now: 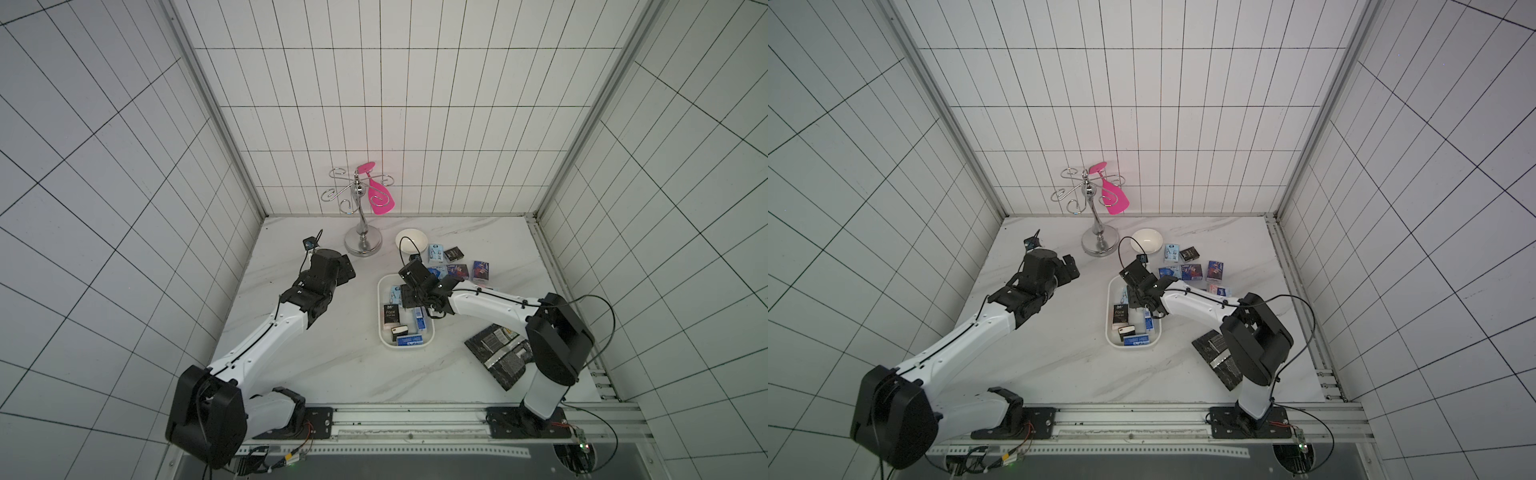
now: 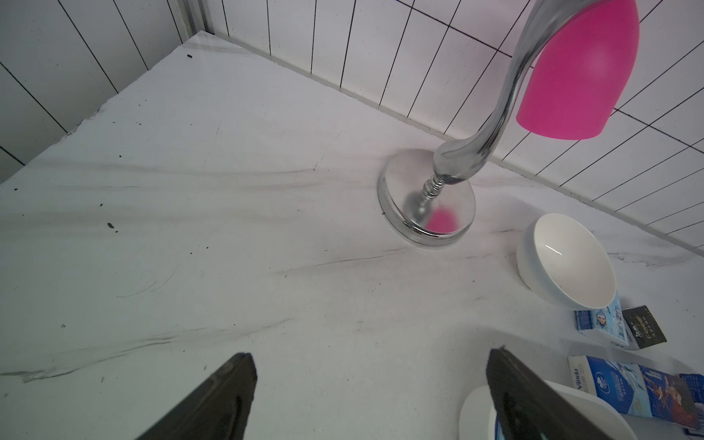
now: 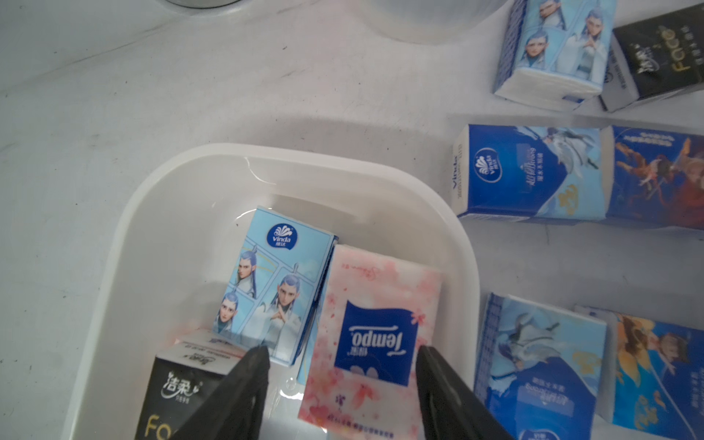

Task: Take the pocket tissues out of the storage box
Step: Pick up the pocket tissues from the storage box.

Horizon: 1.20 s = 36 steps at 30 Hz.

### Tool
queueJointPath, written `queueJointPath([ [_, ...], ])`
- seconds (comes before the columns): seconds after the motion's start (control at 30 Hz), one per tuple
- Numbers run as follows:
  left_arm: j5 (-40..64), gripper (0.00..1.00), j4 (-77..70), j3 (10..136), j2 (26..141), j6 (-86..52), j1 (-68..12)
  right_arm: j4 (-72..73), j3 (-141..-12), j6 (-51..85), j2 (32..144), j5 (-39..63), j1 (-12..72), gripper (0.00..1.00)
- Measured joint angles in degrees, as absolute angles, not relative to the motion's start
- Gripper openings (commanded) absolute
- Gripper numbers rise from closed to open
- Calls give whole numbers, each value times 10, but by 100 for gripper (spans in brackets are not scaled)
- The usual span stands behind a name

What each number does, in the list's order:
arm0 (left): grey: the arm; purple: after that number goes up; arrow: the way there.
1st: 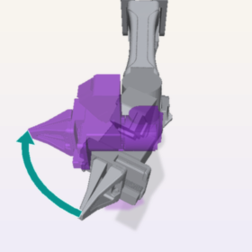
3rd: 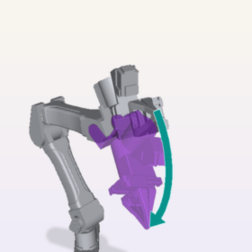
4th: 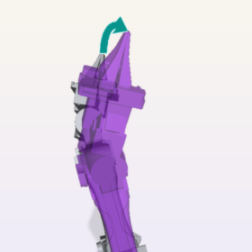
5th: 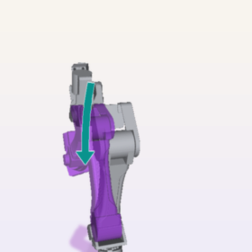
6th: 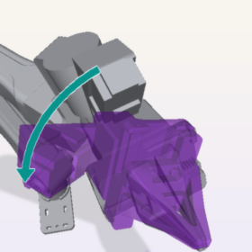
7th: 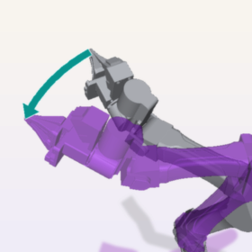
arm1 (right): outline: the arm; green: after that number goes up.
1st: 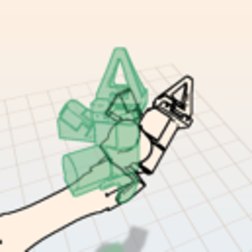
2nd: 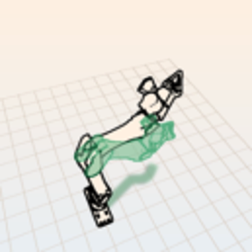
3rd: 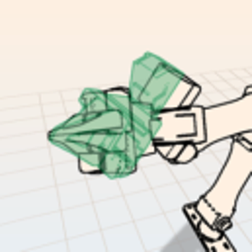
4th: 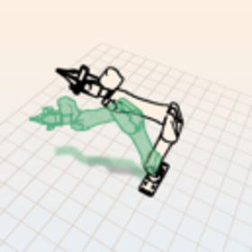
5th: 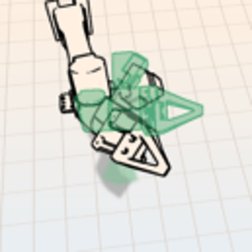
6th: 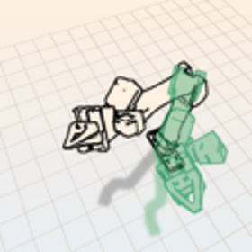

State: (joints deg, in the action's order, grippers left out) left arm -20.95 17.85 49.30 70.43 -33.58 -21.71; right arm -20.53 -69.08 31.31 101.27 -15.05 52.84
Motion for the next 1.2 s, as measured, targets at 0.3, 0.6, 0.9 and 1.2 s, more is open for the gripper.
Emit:
queueJointPath([
  [0.3,-209,98,178,494,705,-336,-221,-201,-677,325,1021,-161,528,65],
  [0.6,-208,98,178,494,705,-336,-221,-183,-677,332,1035,-158,525,66],
  [0.9,-207,98,178,494,705,-336,-222,-164,-678,332,1053,-150,525,52],
  [1.2,-207,98,178,494,705,-336,-223,-160,-678,327,1053,-143,525,42],
])
